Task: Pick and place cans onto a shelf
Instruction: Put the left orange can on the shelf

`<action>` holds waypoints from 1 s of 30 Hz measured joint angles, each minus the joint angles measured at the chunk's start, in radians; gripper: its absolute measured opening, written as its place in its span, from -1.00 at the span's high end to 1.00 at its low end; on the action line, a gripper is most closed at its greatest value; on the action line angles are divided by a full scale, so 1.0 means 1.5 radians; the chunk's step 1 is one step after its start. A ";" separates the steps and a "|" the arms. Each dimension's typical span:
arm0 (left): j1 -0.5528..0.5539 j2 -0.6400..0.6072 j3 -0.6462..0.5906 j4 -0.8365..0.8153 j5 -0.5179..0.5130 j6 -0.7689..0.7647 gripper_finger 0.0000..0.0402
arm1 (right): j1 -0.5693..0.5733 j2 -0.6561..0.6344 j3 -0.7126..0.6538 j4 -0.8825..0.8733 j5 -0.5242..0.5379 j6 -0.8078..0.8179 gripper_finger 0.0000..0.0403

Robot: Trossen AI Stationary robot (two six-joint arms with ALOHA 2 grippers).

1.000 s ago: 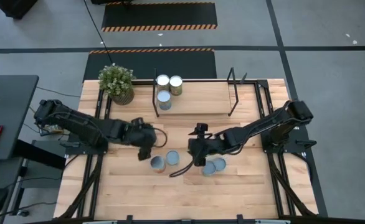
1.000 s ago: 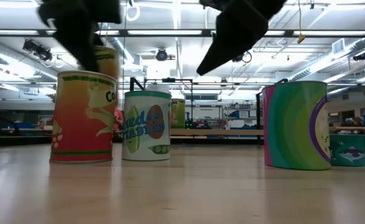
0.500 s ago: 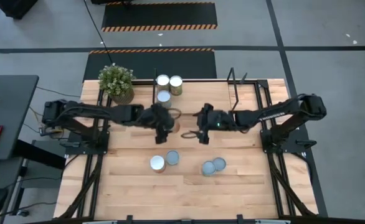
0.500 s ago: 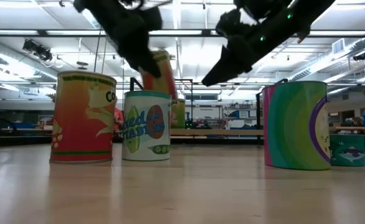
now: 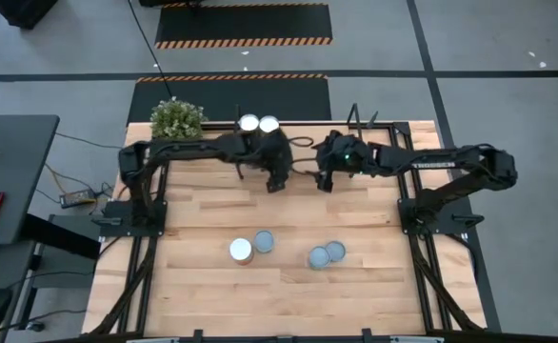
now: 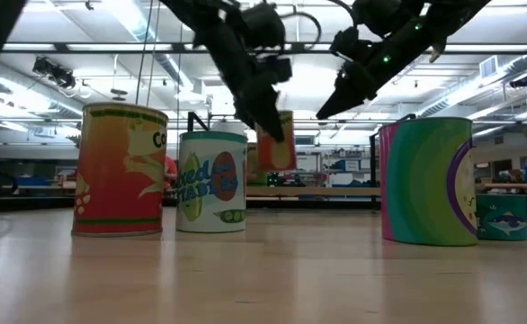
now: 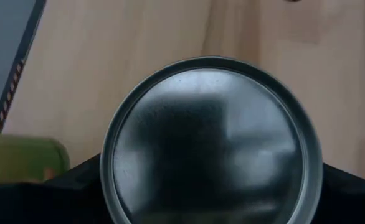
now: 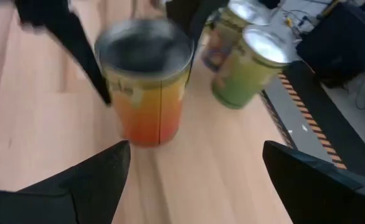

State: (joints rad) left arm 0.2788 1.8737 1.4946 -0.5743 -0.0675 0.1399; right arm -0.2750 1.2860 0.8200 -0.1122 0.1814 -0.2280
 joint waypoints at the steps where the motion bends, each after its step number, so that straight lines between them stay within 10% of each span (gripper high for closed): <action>1: 0.007 0.016 0.018 -0.018 0.003 0.002 -0.58 | -0.006 -0.006 0.000 -0.009 0.000 0.000 -0.85; 22: 0.076 0.109 0.118 -0.066 0.043 0.026 -0.86 | -0.036 -0.009 0.000 -0.021 -0.071 -0.048 -0.85; 30: 0.050 0.099 0.117 -0.070 -0.081 0.041 -0.89 | -0.064 -0.008 0.000 -0.020 -0.117 -0.053 -0.85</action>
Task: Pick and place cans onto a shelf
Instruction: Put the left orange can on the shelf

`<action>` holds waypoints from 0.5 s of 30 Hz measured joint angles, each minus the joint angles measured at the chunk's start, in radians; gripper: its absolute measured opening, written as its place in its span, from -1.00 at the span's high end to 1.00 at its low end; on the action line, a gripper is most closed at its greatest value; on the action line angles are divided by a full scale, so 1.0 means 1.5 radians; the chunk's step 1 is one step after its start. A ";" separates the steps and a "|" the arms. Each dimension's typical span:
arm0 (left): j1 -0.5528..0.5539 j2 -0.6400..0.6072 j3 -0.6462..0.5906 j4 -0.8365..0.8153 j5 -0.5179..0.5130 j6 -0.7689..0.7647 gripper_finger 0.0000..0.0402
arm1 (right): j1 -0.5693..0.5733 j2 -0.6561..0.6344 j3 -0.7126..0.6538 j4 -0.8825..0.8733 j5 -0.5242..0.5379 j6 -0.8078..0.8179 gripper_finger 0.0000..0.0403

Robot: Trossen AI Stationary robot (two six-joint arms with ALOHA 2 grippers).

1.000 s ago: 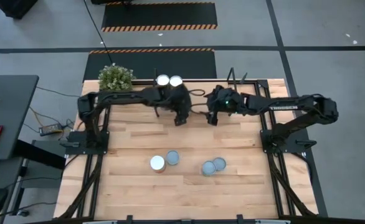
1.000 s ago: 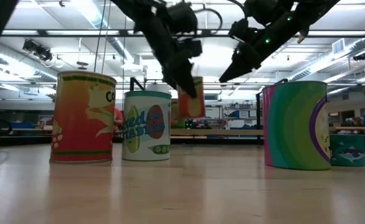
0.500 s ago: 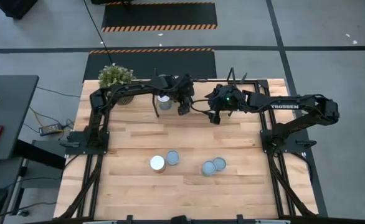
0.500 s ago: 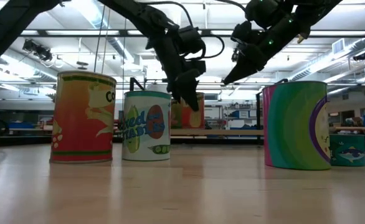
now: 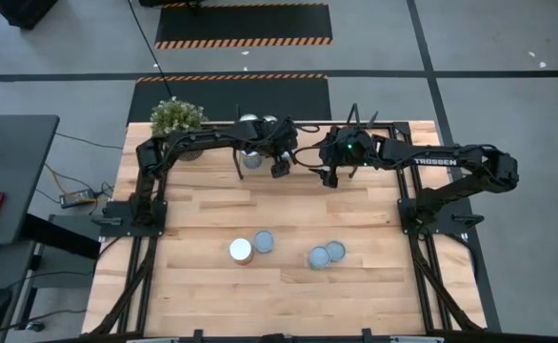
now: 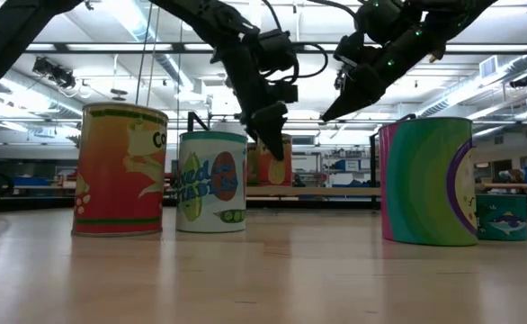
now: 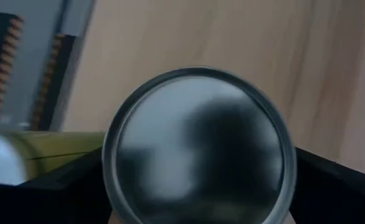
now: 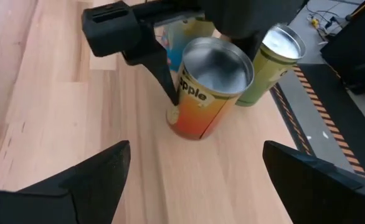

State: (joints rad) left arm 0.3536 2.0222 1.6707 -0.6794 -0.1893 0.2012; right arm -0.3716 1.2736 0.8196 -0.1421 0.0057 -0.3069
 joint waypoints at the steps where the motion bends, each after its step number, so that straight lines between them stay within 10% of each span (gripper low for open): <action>1: -0.003 -0.003 0.000 -0.001 -0.011 0.002 -0.89 | -0.003 0.000 0.000 0.000 0.000 0.000 -0.85; 15: -0.013 -0.075 0.000 -0.008 -0.074 -0.010 -0.89 | -0.027 0.001 -0.054 0.119 -0.028 0.000 -0.85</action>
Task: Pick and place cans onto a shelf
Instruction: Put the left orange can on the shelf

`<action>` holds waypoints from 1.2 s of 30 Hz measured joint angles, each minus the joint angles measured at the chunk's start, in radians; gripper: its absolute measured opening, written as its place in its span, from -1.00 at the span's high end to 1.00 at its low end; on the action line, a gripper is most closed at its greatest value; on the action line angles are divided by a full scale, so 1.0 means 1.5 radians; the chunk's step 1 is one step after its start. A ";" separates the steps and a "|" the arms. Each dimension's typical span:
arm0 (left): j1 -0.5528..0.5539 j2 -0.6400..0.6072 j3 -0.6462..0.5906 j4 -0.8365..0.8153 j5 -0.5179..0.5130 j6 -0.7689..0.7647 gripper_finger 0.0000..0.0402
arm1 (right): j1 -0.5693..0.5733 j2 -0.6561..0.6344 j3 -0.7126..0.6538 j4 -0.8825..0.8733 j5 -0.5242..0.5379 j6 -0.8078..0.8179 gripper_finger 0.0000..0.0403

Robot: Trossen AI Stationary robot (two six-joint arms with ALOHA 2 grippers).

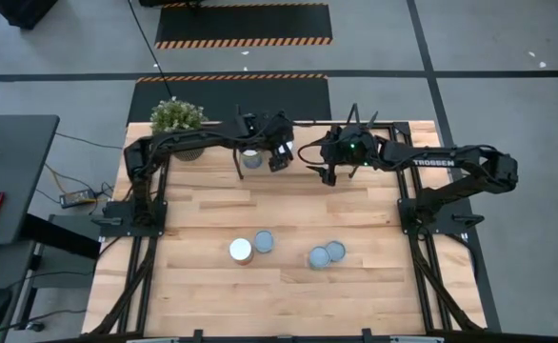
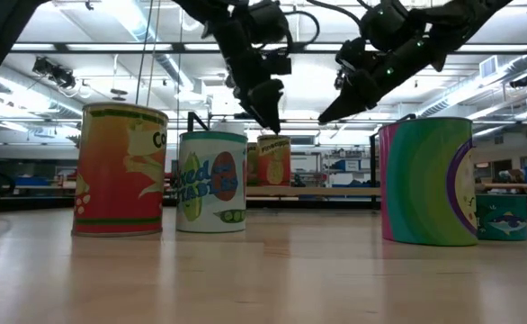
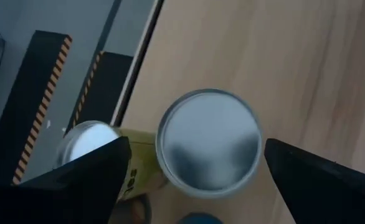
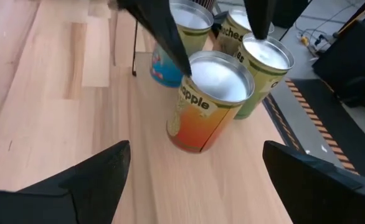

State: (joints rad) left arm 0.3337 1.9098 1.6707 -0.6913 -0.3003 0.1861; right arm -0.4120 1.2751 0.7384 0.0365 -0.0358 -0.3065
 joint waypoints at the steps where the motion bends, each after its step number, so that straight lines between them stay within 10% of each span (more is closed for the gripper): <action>1: -0.003 -0.008 0.000 -0.004 0.000 -0.003 -0.89 | -0.005 0.003 -0.007 0.014 -0.006 0.000 -0.85; 21: -0.123 -0.109 -0.100 -0.043 -0.011 -0.057 -0.89 | -0.046 0.298 0.126 0.098 -0.102 0.000 -0.85; 36: -0.167 -0.238 -0.220 -0.057 -0.010 -0.155 -0.89 | -0.038 0.280 0.142 0.037 -0.161 -0.004 -0.85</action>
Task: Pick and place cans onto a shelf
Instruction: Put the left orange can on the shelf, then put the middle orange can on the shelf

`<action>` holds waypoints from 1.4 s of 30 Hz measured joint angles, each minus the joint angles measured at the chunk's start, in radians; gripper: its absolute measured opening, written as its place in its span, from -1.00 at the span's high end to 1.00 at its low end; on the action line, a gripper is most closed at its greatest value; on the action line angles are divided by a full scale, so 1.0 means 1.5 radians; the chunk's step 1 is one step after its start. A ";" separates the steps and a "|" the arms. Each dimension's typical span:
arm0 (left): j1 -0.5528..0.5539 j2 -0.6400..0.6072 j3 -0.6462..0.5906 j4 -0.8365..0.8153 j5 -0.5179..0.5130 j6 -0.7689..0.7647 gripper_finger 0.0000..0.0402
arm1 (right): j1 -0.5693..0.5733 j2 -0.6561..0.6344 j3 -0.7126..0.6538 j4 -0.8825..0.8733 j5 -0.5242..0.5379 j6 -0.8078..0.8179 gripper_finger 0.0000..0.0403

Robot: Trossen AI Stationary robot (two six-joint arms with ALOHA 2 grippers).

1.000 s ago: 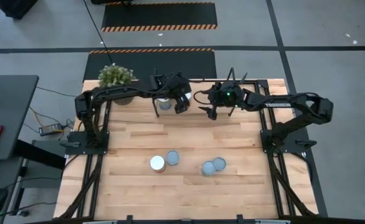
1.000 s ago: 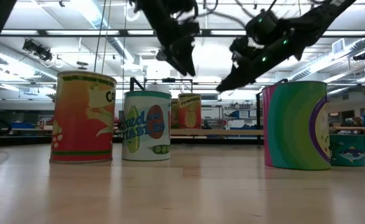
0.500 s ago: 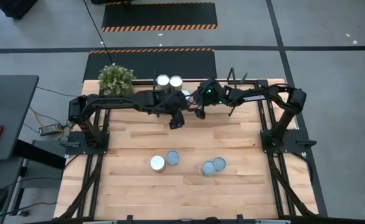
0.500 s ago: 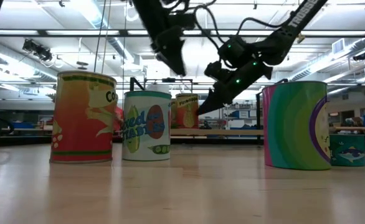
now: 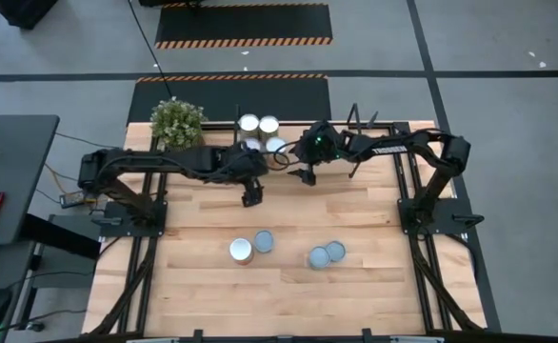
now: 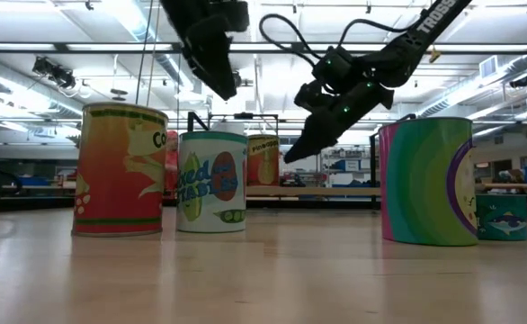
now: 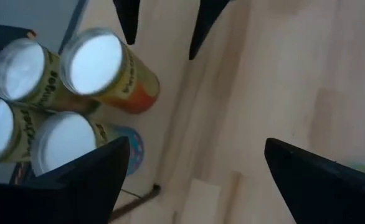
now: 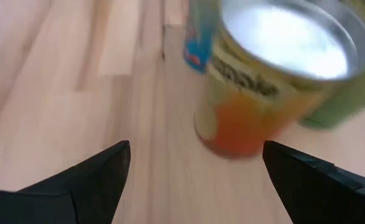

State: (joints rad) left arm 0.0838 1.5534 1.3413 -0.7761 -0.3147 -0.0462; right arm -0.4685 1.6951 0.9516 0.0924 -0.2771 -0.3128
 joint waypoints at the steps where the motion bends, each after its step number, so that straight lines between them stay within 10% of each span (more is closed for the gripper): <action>1: -0.003 -0.005 -0.009 0.003 0.008 -0.004 -0.89 | 0.003 0.002 0.000 0.014 -0.002 0.002 -0.85; 16: -0.097 -0.043 -0.082 -0.066 0.029 -0.142 -0.89 | 0.020 -0.017 -0.001 -0.068 0.016 0.009 -0.85; 22: -0.147 -0.055 -0.082 -0.099 0.148 -0.223 -0.89 | 0.066 -0.020 0.000 -0.077 0.021 0.014 -0.85; 34: -0.298 -0.055 -0.083 -0.244 0.154 -0.469 -0.89 | 0.129 -0.120 -0.001 -0.135 0.157 -0.007 -0.85; 42: -0.387 -0.054 -0.208 -0.026 0.158 -0.578 -0.89 | 0.129 -0.237 -0.021 -0.181 0.157 0.004 -0.85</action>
State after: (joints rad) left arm -0.4970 1.4719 1.0299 -0.8153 -0.0777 -0.9136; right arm -0.2749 1.3391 0.9194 -0.1785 -0.0414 -0.3069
